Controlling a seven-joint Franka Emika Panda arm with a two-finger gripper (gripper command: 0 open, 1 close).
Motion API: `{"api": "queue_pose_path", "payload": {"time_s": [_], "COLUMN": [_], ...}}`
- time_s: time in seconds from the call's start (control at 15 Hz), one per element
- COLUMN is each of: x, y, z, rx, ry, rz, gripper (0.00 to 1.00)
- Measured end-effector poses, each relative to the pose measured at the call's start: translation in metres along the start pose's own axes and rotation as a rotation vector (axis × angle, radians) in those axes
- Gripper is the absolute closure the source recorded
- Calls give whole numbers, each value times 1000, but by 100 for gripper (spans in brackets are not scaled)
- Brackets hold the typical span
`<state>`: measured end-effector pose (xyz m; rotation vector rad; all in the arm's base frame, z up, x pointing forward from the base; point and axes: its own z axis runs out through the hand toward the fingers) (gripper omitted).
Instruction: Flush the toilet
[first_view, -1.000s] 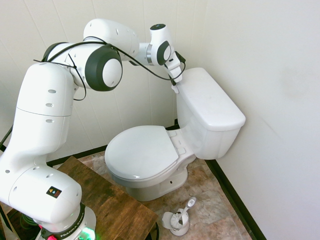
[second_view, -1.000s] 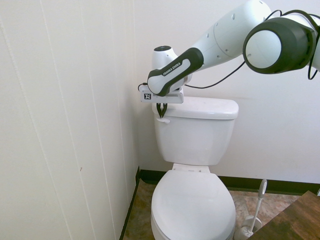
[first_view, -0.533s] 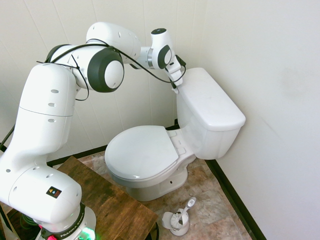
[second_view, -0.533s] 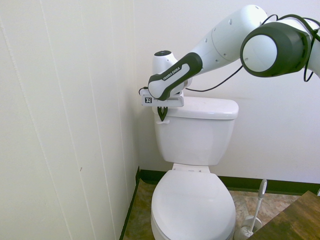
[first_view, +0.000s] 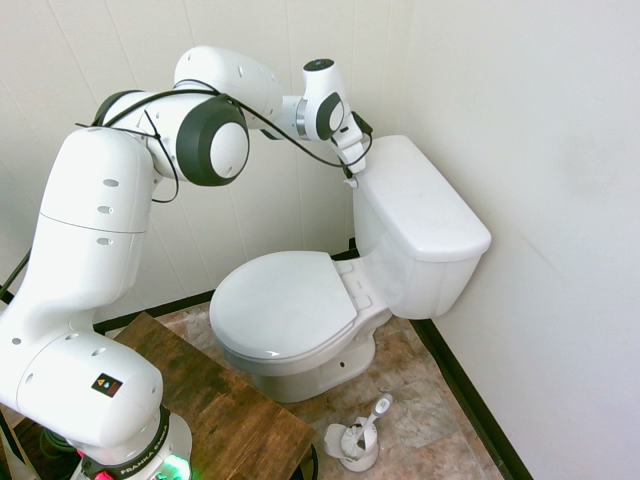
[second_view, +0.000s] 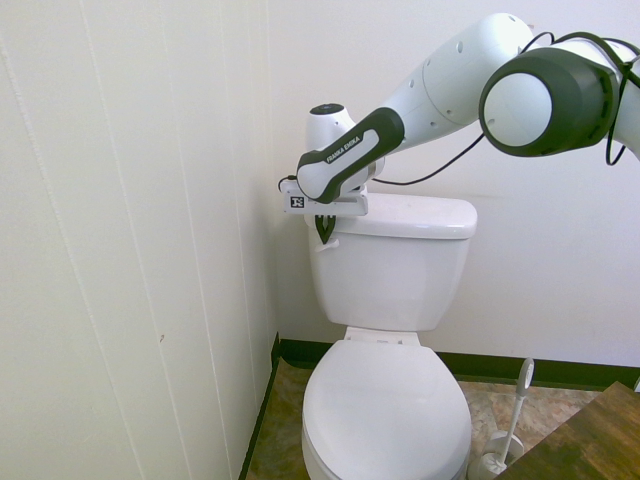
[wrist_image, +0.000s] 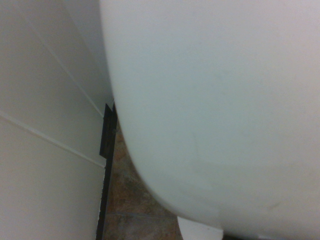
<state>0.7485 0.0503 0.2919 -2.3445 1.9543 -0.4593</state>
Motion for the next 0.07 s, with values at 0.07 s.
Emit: {"api": "queue_pose_path", "payload": {"time_s": [0.07], "x": [0], "y": [0], "z": [0], "rx": [0], "ry": [-3], "rz": [-1], "gripper": [100]}}
